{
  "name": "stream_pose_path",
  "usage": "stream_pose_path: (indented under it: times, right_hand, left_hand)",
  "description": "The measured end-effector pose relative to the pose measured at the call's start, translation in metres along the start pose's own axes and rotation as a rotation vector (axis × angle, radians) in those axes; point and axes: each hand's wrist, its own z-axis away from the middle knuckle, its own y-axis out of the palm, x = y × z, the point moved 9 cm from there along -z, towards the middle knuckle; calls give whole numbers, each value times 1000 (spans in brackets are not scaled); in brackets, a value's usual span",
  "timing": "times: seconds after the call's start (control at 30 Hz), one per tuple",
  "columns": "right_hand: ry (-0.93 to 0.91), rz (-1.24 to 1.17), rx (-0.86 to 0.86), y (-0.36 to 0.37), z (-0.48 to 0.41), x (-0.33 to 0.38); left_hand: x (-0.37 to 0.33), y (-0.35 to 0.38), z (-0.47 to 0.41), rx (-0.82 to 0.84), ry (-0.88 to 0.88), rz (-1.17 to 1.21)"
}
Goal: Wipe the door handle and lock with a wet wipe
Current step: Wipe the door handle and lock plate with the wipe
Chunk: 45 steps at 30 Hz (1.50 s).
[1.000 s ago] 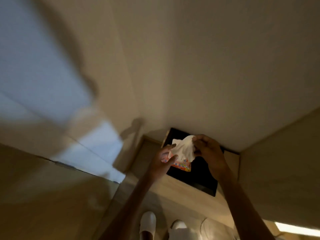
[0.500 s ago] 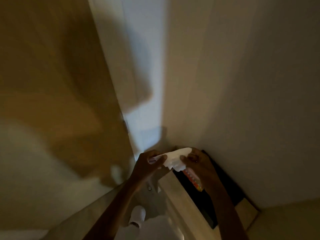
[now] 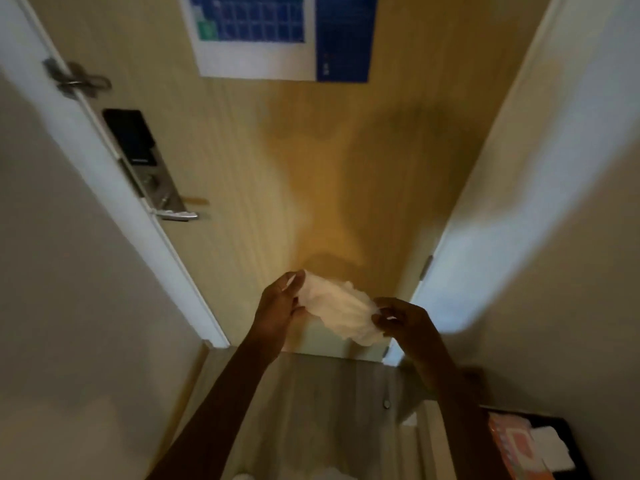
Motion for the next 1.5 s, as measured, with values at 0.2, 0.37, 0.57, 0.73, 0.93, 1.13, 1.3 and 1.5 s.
stream_pose_path:
  times: [0.2,0.37,0.57,0.73,0.93,1.13,1.3,1.5]
  right_hand:
    - [-87,73,121,93,-7,26]
    - [-81,14,188,174,-7,51]
    - [-211,15,168,259,-10,106]
    - [-221,28,269,337,-18,129]
    - [-281,-2,269,379,-15,157]
    - [-218,-73,243,389,-27,160]
    - [-235,-118,219,389,-34,170]
    - [-212,-55,199,383,-32,180]
  left_hand:
    - [-37,-85,10,-18,89,-78]
    - [-84,-131,19,124,193,-283]
    - [-129,-197,23,205,263,-440]
    - [-154,-241,27,238,313,-525]
    - [-172,-285,25,182,363,-567]
    - [-190,-323,22,48,425,-600]
    - [-190,-344,15,6,383,-571]
    - [-177,-343,11,278,286,-563]
